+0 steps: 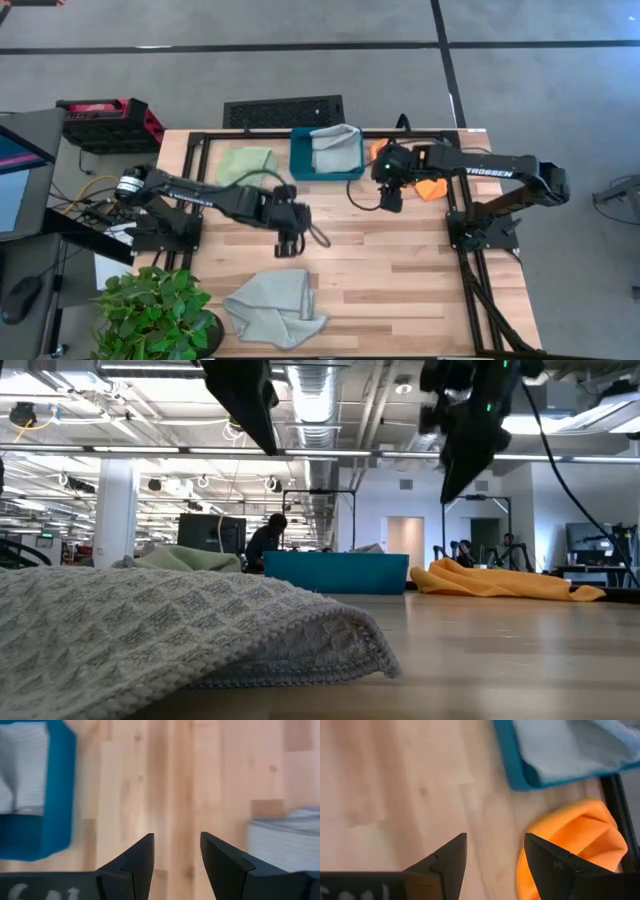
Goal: Fold microfiber towels
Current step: Put the folded gray towel into the blue bin
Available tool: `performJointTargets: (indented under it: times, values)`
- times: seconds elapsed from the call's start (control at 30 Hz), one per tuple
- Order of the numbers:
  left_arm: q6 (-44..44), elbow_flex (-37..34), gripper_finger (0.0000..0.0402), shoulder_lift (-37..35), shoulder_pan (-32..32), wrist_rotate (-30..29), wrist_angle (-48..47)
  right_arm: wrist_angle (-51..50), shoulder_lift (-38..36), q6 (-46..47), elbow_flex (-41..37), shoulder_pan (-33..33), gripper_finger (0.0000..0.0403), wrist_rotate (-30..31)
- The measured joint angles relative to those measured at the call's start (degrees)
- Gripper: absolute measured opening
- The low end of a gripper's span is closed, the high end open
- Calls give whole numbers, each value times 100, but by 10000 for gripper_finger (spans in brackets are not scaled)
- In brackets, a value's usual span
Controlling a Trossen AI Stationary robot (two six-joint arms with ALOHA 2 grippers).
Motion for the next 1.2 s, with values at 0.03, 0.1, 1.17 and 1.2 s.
performJointTargets:
  times: [0.03,0.1,1.17,1.2]
  values:
    - [-49,0,153,-11,-91,-12,-2,199,49,104,-168,-50,221,151]
    - [-190,-4,153,-45,-240,-158,-5,421,199,299,-376,-212,221,336]
    - [-666,-7,153,-98,-221,-774,-312,2131,2961,-1403,1626,-1665,221,-292]
    - [-668,-7,153,-98,-223,-771,-308,2073,3067,-1401,1742,-1659,221,-292]
